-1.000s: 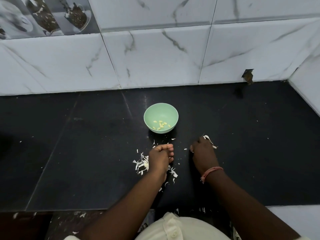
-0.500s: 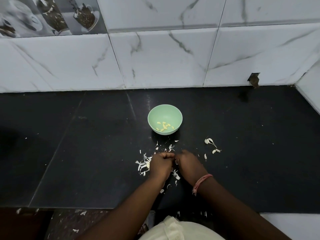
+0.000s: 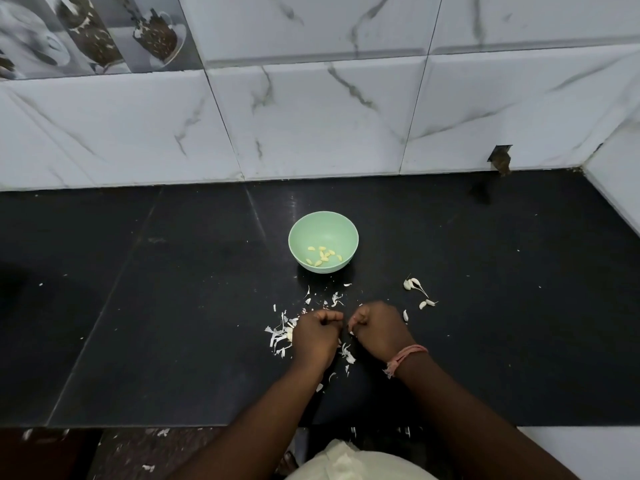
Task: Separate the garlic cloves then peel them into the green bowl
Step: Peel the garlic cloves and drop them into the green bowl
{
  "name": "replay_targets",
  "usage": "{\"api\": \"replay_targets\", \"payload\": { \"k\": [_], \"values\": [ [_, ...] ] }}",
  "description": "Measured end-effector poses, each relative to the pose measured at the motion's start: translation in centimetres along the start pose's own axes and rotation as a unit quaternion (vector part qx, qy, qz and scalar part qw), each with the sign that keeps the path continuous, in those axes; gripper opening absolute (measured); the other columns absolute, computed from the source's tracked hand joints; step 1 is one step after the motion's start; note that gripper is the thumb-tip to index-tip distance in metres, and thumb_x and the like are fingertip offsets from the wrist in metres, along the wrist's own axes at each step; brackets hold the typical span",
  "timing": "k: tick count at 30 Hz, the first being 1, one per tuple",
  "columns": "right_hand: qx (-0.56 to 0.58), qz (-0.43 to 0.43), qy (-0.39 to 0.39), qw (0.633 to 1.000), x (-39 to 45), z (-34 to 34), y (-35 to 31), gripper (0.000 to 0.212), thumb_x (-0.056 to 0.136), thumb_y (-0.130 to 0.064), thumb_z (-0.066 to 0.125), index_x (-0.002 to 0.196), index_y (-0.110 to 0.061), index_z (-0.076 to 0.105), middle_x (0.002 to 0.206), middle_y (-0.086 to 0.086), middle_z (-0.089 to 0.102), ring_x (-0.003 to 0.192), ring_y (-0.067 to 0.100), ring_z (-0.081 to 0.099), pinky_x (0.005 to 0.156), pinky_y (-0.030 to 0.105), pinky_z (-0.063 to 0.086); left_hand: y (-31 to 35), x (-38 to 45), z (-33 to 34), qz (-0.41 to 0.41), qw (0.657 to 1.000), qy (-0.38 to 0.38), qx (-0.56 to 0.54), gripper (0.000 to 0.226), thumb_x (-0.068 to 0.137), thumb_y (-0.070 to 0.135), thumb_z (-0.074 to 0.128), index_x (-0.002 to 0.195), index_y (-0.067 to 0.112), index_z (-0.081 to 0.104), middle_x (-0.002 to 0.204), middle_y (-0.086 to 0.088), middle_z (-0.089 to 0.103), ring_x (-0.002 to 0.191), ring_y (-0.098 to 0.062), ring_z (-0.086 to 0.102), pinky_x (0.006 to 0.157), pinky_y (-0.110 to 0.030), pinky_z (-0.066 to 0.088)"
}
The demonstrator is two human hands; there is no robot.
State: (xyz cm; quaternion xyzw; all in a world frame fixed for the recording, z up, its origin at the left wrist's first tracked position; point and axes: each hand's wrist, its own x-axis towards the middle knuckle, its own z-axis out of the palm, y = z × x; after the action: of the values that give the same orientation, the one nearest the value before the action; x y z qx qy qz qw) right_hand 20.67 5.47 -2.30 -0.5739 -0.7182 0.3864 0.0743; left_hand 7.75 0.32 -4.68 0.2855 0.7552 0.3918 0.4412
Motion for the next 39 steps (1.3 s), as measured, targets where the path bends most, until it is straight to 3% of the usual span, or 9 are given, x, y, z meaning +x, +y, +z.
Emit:
{"api": "replay_targets", "payload": {
  "k": [6, 10, 13, 17, 20, 24, 27, 31, 39],
  "values": [
    [0.057, 0.045, -0.017, 0.997, 1.0, -0.8, 0.0, 0.026, 0.085, -0.002, 0.062, 0.069, -0.018, 0.075, 0.060, 0.006, 0.071, 0.046, 0.012, 0.066, 0.048, 0.015, 0.046, 0.3, -0.2, -0.1, 0.040, 0.998, 0.006, 0.043, 0.012, 0.089, 0.017, 0.071, 0.090, 0.026, 0.080, 0.083, 0.006, 0.077, 0.070, -0.010, 0.065, 0.080, -0.034, 0.057],
    [0.023, 0.037, -0.011, 0.999, 1.3, -0.4, -0.1, 0.018, 0.087, -0.005, 0.065, 0.078, -0.012, 0.079, 0.069, 0.006, 0.076, 0.061, 0.014, 0.073, 0.065, 0.018, 0.054, 0.4, -0.5, 0.1, 0.054, 0.996, 0.009, 0.065, 0.015, 0.091, 0.015, 0.070, 0.089, 0.027, 0.079, 0.080, 0.015, 0.075, 0.072, 0.000, 0.066, 0.079, -0.026, 0.055],
    [0.017, 0.011, -0.010, 1.000, 1.1, -0.3, 0.3, 0.016, 0.088, -0.008, 0.067, 0.081, -0.014, 0.080, 0.065, 0.000, 0.073, 0.064, 0.011, 0.072, 0.063, 0.017, 0.051, 0.5, -0.9, 0.7, 0.063, 0.993, 0.019, 0.097, 0.018, 0.088, 0.010, 0.070, 0.090, 0.024, 0.081, 0.080, 0.014, 0.074, 0.073, 0.004, 0.064, 0.073, -0.019, 0.049],
    [-0.026, -0.055, 0.006, 0.998, 0.3, 0.6, 1.1, 0.011, 0.087, -0.011, 0.066, 0.080, -0.013, 0.074, 0.078, 0.006, 0.073, 0.078, 0.023, 0.068, 0.072, 0.031, 0.048, 0.8, -1.3, 1.0, 0.064, 0.985, 0.031, 0.156, 0.018, 0.085, 0.011, 0.069, 0.088, 0.026, 0.080, 0.082, 0.012, 0.075, 0.067, 0.006, 0.059, 0.058, -0.004, 0.038],
    [-0.062, -0.088, 0.014, 0.994, 0.2, 1.0, 1.6, 0.013, 0.086, -0.010, 0.062, 0.074, -0.012, 0.064, 0.084, 0.011, 0.067, 0.081, 0.030, 0.064, 0.069, 0.035, 0.042, 1.1, -1.4, 1.2, 0.053, 0.985, 0.033, 0.159, 0.017, 0.085, 0.010, 0.069, 0.088, 0.024, 0.078, 0.072, 0.016, 0.068, 0.067, 0.005, 0.060, 0.058, -0.003, 0.038],
    [-0.141, -0.108, -0.030, 0.984, 0.6, 0.2, 0.9, 0.020, 0.095, -0.015, 0.055, 0.084, -0.007, 0.070, 0.095, 0.015, 0.069, 0.090, 0.033, 0.066, 0.077, 0.039, 0.048, 1.3, -1.6, 1.3, 0.039, 0.987, 0.040, 0.149, 0.022, 0.083, 0.005, 0.067, 0.094, 0.023, 0.072, 0.074, 0.014, 0.070, 0.069, 0.004, 0.062, 0.059, -0.005, 0.039],
    [-0.228, -0.114, -0.049, 0.966, 0.6, 0.0, -0.1, 0.020, 0.100, -0.015, 0.049, 0.103, -0.009, 0.068, 0.109, 0.016, 0.067, 0.102, 0.036, 0.065, 0.082, 0.038, 0.049, 1.2, -1.4, 1.4, 0.060, 0.981, 0.042, 0.179, 0.024, 0.081, 0.000, 0.066, 0.087, 0.023, 0.069, 0.076, 0.012, 0.071, 0.074, -0.003, 0.066, 0.068, -0.019, 0.047],
    [-0.333, -0.160, -0.086, 0.925, 0.2, 0.2, -1.4, 0.035, 0.101, -0.003, 0.043, 0.133, -0.007, 0.055, 0.119, 0.018, 0.064, 0.110, 0.037, 0.064, 0.088, 0.042, 0.051, 1.3, -1.8, 1.1, 0.079, 0.975, 0.048, 0.203, 0.025, 0.081, -0.002, 0.059, 0.086, 0.022, 0.063, 0.075, 0.009, 0.066, 0.077, -0.012, 0.064, 0.063, -0.022, 0.040],
    [-0.364, -0.175, -0.156, 0.901, 0.6, -0.9, -3.3, 0.041, 0.097, 0.002, 0.047, 0.137, -0.005, 0.051, 0.120, 0.021, 0.066, 0.112, 0.040, 0.066, 0.090, 0.044, 0.052, 2.6, -1.3, 0.4, 0.064, 0.963, 0.039, 0.260, 0.014, 0.090, 0.007, 0.052, 0.094, 0.018, 0.059, 0.078, 0.005, 0.059, 0.079, -0.019, 0.056, 0.065, -0.029, 0.033]
  ]
}}
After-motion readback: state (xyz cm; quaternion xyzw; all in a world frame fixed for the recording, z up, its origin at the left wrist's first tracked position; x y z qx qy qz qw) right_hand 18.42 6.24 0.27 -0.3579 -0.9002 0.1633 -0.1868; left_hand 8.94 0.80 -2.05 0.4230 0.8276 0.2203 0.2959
